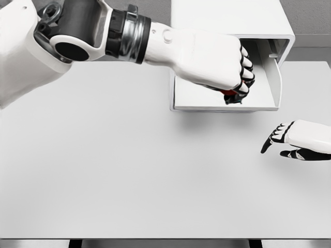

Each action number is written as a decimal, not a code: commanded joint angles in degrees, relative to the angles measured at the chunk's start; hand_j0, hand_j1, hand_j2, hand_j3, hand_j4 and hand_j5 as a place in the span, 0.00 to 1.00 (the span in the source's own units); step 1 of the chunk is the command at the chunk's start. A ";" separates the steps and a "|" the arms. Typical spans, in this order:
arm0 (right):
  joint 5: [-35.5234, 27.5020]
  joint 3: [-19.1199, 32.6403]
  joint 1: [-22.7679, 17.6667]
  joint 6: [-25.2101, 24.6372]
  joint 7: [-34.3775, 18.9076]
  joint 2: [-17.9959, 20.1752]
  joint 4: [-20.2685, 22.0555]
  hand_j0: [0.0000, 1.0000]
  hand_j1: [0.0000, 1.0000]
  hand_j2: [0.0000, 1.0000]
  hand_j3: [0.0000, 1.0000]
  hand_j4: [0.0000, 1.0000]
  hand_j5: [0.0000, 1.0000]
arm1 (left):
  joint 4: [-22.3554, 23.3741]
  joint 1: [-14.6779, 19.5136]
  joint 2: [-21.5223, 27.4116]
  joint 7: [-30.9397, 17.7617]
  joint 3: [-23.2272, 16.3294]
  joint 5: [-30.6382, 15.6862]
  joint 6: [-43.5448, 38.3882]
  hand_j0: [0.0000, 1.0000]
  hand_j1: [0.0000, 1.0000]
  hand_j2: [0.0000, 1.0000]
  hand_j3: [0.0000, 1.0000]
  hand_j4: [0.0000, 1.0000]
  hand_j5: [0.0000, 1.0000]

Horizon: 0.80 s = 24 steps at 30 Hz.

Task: Slide open multi-storey tabletop storage cabinets and put open load switch and slide close multi-storey tabletop storage cabinets

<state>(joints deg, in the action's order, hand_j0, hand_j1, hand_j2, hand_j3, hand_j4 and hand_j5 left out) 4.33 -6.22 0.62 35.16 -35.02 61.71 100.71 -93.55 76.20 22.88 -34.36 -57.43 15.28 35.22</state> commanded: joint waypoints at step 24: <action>-0.38 -0.37 0.00 -0.16 0.02 -0.01 0.02 0.63 0.63 0.63 0.63 0.63 0.63 | 9.97 0.09 -4.95 -0.64 -0.14 6.78 -0.22 0.70 0.70 0.70 0.70 0.70 0.70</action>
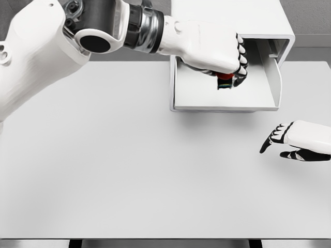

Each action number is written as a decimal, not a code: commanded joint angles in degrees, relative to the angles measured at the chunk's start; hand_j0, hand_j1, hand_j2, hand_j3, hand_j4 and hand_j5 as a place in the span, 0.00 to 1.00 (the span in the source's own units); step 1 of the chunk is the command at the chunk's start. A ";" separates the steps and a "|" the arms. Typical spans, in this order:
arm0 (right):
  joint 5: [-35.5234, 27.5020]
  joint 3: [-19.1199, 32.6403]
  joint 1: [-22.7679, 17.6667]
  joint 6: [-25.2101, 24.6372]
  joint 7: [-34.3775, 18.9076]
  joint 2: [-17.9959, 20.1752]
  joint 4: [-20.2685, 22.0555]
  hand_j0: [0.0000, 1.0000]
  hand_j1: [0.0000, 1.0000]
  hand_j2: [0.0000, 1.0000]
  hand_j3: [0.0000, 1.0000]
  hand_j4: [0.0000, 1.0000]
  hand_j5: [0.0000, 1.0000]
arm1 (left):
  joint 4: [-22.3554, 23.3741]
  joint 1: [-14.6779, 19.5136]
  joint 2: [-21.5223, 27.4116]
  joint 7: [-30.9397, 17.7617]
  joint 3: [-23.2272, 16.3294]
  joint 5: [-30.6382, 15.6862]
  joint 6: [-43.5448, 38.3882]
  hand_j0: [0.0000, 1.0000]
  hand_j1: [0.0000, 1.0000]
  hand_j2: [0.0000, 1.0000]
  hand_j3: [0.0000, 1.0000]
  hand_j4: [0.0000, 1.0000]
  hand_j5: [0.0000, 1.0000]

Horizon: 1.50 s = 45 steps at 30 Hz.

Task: Slide open multi-storey tabletop storage cabinets and put open load switch and slide close multi-storey tabletop storage cabinets

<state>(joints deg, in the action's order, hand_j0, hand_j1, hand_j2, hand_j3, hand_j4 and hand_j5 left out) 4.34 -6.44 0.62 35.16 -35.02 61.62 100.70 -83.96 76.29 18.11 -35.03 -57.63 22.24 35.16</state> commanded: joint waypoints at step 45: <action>0.41 -12.45 17.14 -0.16 0.02 -3.97 -0.51 0.67 0.67 0.67 0.67 0.67 0.67 | -9.74 -8.79 37.96 0.03 -0.99 -23.12 -0.16 1.00 1.00 1.00 1.00 1.00 1.00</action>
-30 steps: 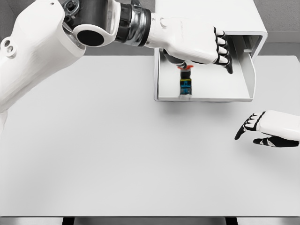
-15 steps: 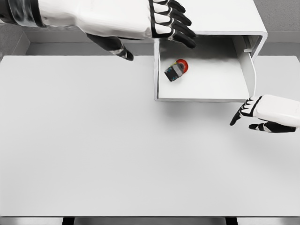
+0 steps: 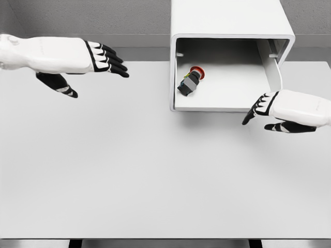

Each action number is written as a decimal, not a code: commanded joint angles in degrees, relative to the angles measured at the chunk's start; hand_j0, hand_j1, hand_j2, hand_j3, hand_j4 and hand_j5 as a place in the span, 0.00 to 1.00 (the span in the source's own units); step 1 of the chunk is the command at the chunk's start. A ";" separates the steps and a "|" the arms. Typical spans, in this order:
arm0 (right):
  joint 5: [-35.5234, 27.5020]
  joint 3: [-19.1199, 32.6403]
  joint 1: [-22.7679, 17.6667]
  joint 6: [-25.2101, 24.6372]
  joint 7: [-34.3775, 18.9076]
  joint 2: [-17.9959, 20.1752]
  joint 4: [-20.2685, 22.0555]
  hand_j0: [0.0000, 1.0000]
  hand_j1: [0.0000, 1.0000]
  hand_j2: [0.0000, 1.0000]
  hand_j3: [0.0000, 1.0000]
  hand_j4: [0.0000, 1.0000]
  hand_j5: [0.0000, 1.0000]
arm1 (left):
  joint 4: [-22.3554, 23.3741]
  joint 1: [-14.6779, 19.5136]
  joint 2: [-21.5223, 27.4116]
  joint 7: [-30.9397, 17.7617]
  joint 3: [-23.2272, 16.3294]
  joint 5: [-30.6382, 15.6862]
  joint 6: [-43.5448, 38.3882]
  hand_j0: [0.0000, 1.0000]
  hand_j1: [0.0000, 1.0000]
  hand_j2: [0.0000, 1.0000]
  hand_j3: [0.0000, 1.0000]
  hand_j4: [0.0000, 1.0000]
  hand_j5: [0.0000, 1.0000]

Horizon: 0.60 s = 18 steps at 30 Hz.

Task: Slide open multi-storey tabletop storage cabinets and put open load switch and slide close multi-storey tabletop storage cabinets

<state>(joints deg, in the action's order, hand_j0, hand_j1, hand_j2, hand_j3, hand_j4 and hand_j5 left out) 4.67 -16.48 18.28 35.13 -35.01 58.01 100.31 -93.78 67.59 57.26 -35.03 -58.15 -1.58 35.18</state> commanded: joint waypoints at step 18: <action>3.32 -8.04 7.56 -0.13 0.01 -5.54 -6.88 0.69 0.69 0.69 0.69 0.69 0.69 | 2.98 0.00 -3.21 0.03 -10.23 6.06 -0.18 1.00 1.00 1.00 1.00 1.00 1.00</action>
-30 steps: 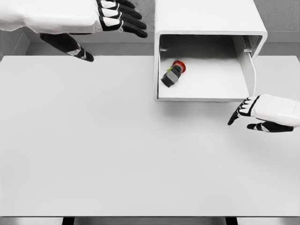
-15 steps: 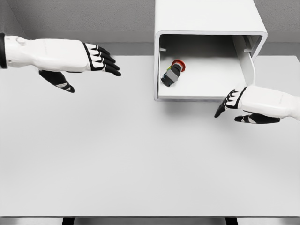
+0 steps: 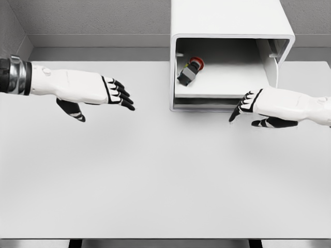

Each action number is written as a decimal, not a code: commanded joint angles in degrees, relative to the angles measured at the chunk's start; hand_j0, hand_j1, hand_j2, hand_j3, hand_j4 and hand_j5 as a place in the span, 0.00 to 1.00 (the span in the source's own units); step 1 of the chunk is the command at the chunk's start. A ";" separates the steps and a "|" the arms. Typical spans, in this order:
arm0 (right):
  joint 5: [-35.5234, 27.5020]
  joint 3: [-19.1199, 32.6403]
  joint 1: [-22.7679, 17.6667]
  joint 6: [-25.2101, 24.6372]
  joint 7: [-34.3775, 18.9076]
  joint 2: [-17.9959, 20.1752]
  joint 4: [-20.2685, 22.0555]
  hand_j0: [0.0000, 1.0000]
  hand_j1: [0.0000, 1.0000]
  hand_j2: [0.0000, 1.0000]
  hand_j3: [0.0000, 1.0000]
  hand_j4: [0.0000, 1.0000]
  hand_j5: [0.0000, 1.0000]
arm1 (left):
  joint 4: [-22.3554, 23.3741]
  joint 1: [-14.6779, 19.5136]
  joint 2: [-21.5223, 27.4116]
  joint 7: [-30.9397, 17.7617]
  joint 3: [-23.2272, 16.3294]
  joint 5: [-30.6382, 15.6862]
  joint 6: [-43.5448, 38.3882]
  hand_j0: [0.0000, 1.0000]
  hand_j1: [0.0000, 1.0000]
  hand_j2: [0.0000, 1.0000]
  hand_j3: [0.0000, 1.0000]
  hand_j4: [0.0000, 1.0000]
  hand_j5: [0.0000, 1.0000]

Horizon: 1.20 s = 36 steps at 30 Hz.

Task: Slide open multi-storey tabletop storage cabinets and put open load switch and slide close multi-storey tabletop storage cabinets

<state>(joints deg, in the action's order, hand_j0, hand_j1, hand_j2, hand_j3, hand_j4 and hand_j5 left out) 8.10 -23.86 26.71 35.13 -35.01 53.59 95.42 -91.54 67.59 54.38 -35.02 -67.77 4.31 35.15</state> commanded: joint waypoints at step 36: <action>1.75 -7.43 0.80 -0.13 0.01 -0.95 3.54 1.00 1.00 1.00 1.00 1.00 1.00 | 0.92 0.26 -0.15 0.02 -2.63 0.87 -0.15 1.00 1.00 1.00 1.00 1.00 1.00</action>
